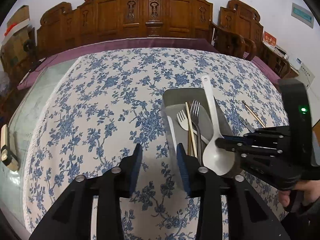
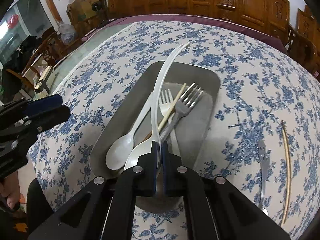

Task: Organize utensils
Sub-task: 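Lower the white plastic spoon into the tray and open the right tool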

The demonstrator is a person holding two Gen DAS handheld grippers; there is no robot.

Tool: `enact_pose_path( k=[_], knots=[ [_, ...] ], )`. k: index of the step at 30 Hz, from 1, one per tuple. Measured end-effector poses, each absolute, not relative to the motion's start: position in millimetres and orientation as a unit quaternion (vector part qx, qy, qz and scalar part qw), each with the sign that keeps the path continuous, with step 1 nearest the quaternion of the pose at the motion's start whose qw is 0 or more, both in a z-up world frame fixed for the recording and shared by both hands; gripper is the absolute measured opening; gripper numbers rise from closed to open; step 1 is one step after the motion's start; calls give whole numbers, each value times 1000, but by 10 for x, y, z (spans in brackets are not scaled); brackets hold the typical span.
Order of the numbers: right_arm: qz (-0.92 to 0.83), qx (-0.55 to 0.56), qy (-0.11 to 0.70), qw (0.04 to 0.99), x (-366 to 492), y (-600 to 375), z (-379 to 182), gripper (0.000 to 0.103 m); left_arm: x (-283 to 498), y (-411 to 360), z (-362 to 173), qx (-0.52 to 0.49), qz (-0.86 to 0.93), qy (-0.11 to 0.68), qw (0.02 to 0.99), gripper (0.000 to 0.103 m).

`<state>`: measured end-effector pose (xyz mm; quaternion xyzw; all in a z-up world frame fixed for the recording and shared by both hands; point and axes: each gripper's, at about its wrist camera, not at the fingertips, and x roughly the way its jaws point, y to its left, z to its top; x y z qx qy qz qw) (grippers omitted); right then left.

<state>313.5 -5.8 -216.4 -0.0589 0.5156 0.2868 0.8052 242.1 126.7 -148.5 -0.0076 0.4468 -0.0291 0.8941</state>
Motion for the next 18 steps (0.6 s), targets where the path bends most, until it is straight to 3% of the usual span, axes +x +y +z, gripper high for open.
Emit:
enact_pose_path(
  k=[4, 8, 18],
  knots=[
    [294, -59, 522, 798, 3151, 47, -2236, 6, 2388, 1331, -1470, -10, -23, 447, 894, 38],
    [301, -65, 527, 793, 3143, 142, -2296, 6, 2368, 1398, -1450, -13, -17, 443, 896, 47],
    [306, -76, 531, 787, 3121, 245, -2390, 8, 2346, 1460, -1444, -17, -12, 442, 897, 50]
  ],
)
